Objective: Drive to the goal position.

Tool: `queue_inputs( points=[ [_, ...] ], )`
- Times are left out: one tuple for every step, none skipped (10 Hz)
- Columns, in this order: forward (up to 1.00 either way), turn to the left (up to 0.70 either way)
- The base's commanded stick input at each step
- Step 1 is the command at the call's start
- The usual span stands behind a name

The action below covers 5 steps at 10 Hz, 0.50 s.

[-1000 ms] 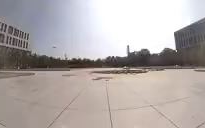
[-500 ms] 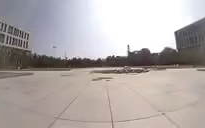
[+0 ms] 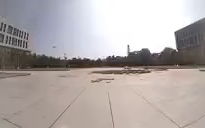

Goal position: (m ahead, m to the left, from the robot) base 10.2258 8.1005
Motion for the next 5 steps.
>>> queue_inputs(
  points=[
    [0.70, 0.00],
    [0.70, 0.00],
    [0.70, 0.00],
    [0.70, 0.00],
    [0.70, 0.00]
  ],
)
